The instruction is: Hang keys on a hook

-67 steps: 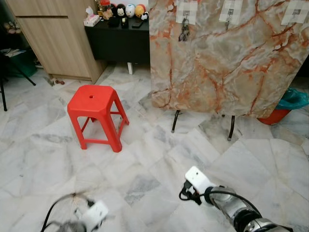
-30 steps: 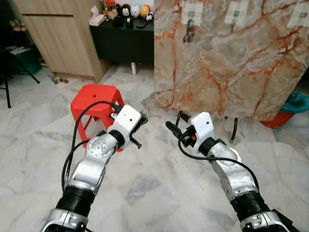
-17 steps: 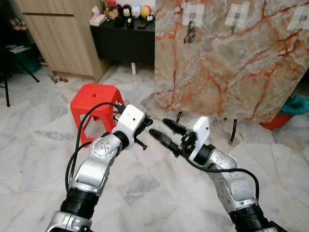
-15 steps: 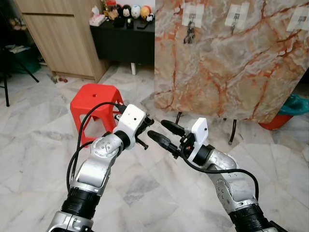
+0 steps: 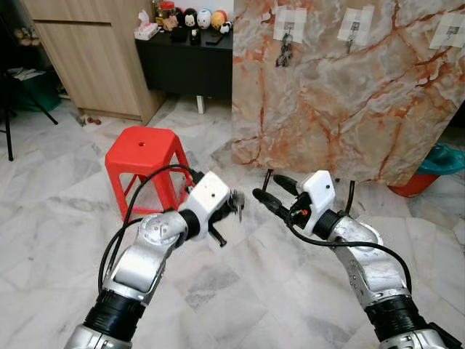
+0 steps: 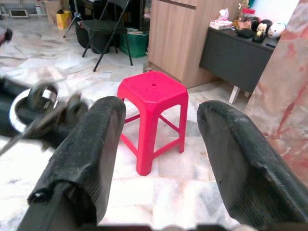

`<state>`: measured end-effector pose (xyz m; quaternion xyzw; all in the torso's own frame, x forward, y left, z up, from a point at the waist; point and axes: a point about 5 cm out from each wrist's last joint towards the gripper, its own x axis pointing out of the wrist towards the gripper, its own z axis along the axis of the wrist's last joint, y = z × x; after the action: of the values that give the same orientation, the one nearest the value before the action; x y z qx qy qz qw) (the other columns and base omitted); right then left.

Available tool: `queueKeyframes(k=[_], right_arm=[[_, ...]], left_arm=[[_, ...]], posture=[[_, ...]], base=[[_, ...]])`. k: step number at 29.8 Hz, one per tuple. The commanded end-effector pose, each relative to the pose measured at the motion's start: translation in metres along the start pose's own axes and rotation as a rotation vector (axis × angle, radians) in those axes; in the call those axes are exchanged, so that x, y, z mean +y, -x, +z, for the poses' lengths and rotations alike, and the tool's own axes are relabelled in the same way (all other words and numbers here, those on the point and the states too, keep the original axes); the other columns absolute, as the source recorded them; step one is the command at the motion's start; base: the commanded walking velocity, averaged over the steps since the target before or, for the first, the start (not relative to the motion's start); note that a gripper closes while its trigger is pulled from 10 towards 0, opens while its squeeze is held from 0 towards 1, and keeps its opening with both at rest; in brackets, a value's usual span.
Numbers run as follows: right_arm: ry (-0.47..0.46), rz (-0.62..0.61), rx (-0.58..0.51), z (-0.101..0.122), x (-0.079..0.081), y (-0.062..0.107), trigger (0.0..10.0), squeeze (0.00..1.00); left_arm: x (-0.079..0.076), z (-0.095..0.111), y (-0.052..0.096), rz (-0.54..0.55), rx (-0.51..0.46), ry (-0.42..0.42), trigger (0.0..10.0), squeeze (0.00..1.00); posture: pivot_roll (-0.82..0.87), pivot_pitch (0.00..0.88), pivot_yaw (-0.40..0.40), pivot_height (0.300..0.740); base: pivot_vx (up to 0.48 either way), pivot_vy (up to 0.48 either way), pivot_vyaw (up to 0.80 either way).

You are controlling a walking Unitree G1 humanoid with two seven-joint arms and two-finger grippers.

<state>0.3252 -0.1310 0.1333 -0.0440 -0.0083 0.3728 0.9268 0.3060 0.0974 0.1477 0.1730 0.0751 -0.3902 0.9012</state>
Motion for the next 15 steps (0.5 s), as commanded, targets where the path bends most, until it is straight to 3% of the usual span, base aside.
queueKeyframes(k=[1,10,15], right_arm=[[0.026,0.008,-0.008,0.005,-0.002,-0.001,10.0,0.00],[0.018,0.189,-0.010,0.008,0.009,0.003,10.0,0.00],[0.086,0.344,0.128,-0.001,0.012,0.019,10.0,0.00]], left_arm=[[-0.003,0.004,0.002,-0.015,-0.005,-0.015,10.0,0.00],[-0.007,0.002,0.002,-0.056,0.026,-0.006,10.0,0.00],[-0.007,-0.002,0.003,-0.061,0.042,-0.007,10.0,0.00]], posture=[[-0.01,0.000,-0.028,0.740],[-0.01,0.000,-0.027,0.740],[-0.01,0.000,-0.021,0.740]], base=[[0.000,0.000,0.00],[0.000,0.000,0.00],[0.000,0.000,0.00]])
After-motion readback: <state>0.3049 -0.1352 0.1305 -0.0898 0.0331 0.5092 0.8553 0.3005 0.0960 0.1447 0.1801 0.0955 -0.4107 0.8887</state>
